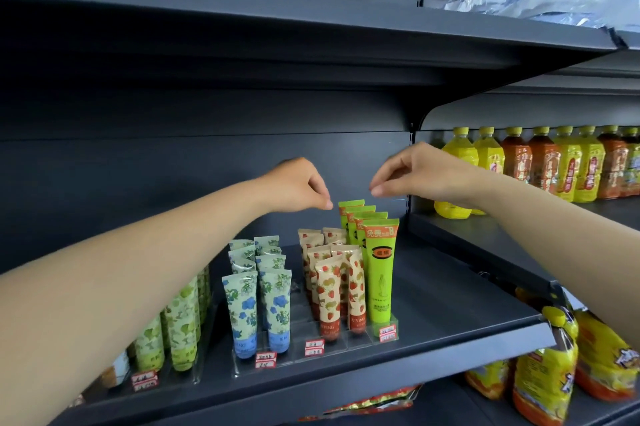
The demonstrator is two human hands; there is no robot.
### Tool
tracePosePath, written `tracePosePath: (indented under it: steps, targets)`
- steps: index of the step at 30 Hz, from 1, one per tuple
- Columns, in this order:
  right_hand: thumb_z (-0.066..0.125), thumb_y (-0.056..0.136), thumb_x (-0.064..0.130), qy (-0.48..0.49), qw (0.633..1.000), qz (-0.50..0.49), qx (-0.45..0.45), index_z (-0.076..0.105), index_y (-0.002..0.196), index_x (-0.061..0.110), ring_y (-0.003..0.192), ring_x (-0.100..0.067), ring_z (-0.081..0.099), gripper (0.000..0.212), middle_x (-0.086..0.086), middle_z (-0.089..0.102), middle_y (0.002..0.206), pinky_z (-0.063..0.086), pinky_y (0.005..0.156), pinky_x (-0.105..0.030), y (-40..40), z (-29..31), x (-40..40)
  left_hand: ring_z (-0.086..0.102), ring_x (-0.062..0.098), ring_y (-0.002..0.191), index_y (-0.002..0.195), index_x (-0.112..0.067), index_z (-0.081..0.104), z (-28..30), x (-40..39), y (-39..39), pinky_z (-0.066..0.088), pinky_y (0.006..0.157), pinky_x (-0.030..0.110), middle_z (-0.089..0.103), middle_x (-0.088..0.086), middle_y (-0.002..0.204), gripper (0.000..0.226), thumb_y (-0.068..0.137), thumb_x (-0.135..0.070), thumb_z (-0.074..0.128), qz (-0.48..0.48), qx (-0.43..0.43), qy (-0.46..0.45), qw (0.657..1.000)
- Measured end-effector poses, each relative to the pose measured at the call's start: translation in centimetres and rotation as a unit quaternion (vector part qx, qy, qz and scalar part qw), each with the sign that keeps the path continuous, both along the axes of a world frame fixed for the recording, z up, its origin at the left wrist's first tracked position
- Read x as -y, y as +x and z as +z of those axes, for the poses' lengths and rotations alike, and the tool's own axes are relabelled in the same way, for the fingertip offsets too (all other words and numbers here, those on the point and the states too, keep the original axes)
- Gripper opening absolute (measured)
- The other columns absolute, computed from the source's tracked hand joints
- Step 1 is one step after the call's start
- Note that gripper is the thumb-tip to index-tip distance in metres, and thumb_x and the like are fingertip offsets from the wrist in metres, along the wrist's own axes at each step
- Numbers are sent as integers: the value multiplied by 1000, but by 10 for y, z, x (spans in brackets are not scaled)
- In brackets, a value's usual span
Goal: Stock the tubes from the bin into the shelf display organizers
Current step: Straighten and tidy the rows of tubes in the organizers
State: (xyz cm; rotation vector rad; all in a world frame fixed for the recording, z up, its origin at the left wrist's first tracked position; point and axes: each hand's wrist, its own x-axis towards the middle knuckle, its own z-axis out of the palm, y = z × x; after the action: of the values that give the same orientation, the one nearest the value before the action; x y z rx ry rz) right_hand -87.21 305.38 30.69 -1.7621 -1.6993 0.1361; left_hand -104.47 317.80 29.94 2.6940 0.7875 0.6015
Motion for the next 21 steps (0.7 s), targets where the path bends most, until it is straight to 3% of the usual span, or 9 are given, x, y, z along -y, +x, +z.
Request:
tracePosePath:
  steps: [3,7,11,14,16,21]
  targets:
    - [74,78,26,-23,998,1,65,74,86,18,88,-4,64,11,7,72,91,44,73,-9,-14,5,-28,60,9,89,94,-16,75,-4,-24,-3,47,82,23,70,-6,95,15,81,-23,71,37,-36,36,998]
    - [71,79,26,-93,973,7,211,75,88,18,86,-7,60,13,9,67,88,43,68,-14,-31,9,-69,61,13,89,90,-17,74,-18,-53,2,49,83,27,69,-5,91,13,78,-22,73,60,-84,42,994]
    - [71,79,27,-166,931,12,326,74,87,21,87,-11,63,11,9,70,90,52,80,-27,-39,9,-103,56,8,78,92,-16,73,-28,-66,11,43,72,22,63,-9,82,17,77,-24,74,31,-122,34,991]
    - [74,78,29,-207,909,14,362,73,88,19,80,-10,62,14,6,71,90,53,81,-30,-41,5,-117,51,2,69,94,-17,73,-31,-70,16,38,61,18,57,-15,72,17,80,-26,72,5,-145,42,988]
    - [74,77,29,-226,899,20,374,73,85,19,73,-8,59,13,6,70,87,52,77,-28,-41,2,-123,53,4,73,92,-18,73,-34,-73,18,39,64,18,59,-13,76,14,80,-26,72,-2,-153,39,987]
    - [74,78,29,-260,886,30,383,72,79,20,82,-10,60,10,10,67,82,49,80,-29,-42,-3,-130,56,10,78,87,-16,73,-39,-78,17,42,66,22,63,-9,80,13,79,-26,72,-9,-150,37,988]
